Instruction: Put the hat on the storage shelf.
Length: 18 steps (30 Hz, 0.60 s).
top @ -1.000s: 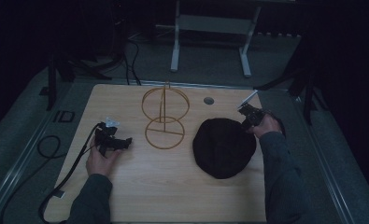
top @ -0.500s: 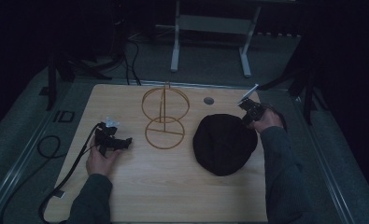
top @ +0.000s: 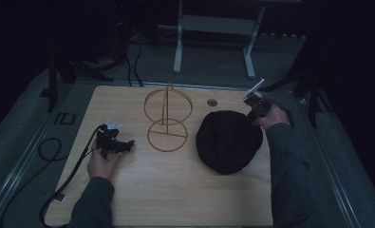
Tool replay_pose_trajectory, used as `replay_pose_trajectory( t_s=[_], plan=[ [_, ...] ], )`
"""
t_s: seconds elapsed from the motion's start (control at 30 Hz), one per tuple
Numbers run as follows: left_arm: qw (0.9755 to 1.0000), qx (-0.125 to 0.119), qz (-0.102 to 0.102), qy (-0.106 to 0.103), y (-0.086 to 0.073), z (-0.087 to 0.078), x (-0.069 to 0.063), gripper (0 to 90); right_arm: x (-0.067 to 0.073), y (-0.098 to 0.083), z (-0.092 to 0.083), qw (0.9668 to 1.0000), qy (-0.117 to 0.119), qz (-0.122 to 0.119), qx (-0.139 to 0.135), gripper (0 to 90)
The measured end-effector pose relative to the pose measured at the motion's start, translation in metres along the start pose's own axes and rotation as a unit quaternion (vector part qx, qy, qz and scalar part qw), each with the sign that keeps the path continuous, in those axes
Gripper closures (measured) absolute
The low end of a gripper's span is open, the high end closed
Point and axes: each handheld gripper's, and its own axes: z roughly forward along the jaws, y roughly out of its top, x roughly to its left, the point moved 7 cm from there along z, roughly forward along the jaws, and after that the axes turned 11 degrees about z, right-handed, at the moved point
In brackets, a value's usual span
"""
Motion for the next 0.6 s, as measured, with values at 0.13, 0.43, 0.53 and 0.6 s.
replay_pose_trajectory(
  t_s=[0.13,0.43,0.53,0.6],
  plan=[
    [1.0000,0.000,0.000,0.000,0.000,0.000,0.000,2.1,-0.001,0.001,-0.003,1.0000,0.000,0.001,-0.002,77.4],
    [1.0000,-0.001,-0.001,0.000,0.000,0.000,0.000,2.1,-0.001,0.003,-0.012,1.0000,0.003,0.006,-0.002,77.4],
    [1.0000,-0.001,-0.001,0.000,0.000,0.000,0.000,2.2,-0.001,0.004,-0.017,1.0000,0.003,0.007,-0.002,77.4],
    [1.0000,-0.001,-0.001,0.000,0.000,0.000,0.000,2.2,-0.001,0.005,-0.020,1.0000,0.004,0.005,-0.003,77.4]
  ],
)
